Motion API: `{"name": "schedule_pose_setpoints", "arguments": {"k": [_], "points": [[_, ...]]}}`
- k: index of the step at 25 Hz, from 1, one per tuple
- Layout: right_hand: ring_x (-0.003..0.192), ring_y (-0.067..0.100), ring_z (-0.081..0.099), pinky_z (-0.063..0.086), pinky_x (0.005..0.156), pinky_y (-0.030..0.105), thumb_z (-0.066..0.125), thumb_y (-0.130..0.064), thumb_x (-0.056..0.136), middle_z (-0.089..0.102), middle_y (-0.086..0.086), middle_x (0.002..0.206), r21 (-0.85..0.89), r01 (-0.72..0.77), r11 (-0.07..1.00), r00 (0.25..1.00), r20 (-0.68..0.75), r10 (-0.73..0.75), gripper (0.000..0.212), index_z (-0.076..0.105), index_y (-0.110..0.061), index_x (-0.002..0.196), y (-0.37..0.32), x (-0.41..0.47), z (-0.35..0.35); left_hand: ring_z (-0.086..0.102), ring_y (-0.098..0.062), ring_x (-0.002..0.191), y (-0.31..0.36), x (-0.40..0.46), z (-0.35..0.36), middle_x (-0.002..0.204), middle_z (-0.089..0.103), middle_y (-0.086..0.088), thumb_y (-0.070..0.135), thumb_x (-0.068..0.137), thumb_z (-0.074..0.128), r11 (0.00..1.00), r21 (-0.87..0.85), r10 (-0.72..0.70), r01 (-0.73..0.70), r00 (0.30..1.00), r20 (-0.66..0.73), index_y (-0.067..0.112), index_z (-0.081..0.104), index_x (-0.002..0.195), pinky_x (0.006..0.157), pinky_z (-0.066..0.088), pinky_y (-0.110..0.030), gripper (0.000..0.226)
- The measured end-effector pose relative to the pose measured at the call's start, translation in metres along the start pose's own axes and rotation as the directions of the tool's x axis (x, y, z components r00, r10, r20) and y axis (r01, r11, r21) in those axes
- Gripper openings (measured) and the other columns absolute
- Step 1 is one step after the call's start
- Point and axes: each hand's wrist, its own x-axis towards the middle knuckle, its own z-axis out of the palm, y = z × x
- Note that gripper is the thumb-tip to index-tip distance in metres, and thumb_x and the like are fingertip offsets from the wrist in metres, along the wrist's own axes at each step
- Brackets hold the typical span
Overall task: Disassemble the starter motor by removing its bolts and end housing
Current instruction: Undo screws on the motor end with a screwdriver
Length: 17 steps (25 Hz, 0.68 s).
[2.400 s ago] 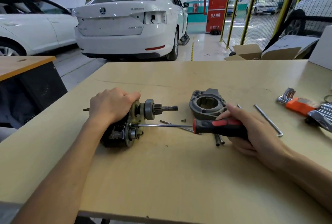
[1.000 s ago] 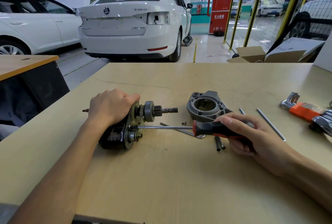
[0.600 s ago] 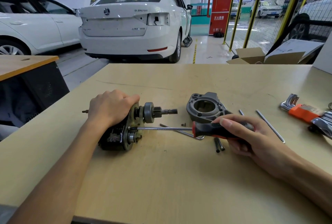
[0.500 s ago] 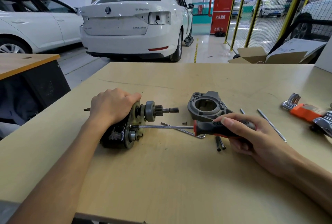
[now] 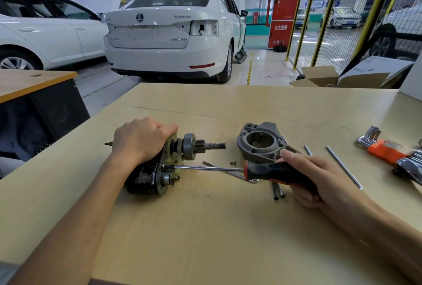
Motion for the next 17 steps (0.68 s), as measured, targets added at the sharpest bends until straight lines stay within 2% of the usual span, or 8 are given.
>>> {"name": "schedule_pose_setpoints", "arguments": {"k": [5, 9, 13, 17], "points": [[0.044, 0.013, 0.035, 0.030, 0.041, 0.018, 0.061, -0.068, 0.076, 0.044, 0.003, 0.051, -0.048, 0.096, 0.994, 0.992, -0.082, -0.100, 0.060, 0.071, -0.012, 0.095, 0.0029, -0.0024, 0.0036, 0.052, -0.021, 0.065, -0.0019, 0.0002, 0.0004, 0.066, 0.063, -0.003, 0.056, 0.070, 0.033, 1.000, 0.002, 0.006, -0.006, 1.000, 0.002, 0.007, 0.063, 0.067, 0.055, 0.026, -0.031, 0.057], [0.051, 0.013, 0.044, 0.036, 0.048, 0.017, 0.058, -0.066, 0.077, 0.050, 0.002, 0.056, -0.132, 0.136, 0.982, 0.980, -0.128, -0.153, 0.053, 0.073, -0.019, 0.096, 0.0013, -0.0036, 0.0058, 0.052, -0.020, 0.065, -0.0022, 0.0013, 0.0004, 0.067, 0.064, -0.002, 0.056, 0.069, 0.032, 1.000, 0.009, 0.006, -0.006, 1.000, 0.013, 0.009, 0.063, 0.067, 0.055, 0.026, -0.031, 0.056], [0.053, 0.013, 0.047, 0.039, 0.052, 0.016, 0.062, -0.056, 0.086, 0.053, 0.002, 0.058, -0.142, 0.144, 0.979, 0.980, -0.116, -0.161, 0.039, 0.074, -0.020, 0.096, 0.0017, -0.0031, 0.0063, 0.053, -0.021, 0.065, -0.0036, 0.0020, 0.0007, 0.065, 0.063, -0.003, 0.056, 0.070, 0.033, 1.000, -0.005, -0.001, 0.001, 1.000, 0.007, 0.010, 0.058, 0.061, 0.056, 0.027, -0.031, 0.054], [0.060, 0.013, 0.052, 0.043, 0.059, 0.015, 0.063, -0.046, 0.086, 0.060, 0.001, 0.066, -0.159, 0.161, 0.974, 0.981, -0.081, -0.176, 0.032, 0.073, -0.020, 0.101, 0.0019, -0.0028, 0.0031, 0.053, -0.021, 0.064, -0.0049, 0.0012, 0.0014, 0.064, 0.063, -0.002, 0.057, 0.071, 0.033, 1.000, -0.002, 0.019, -0.019, 1.000, 0.003, 0.008, 0.059, 0.063, 0.056, 0.027, -0.031, 0.056]]}}
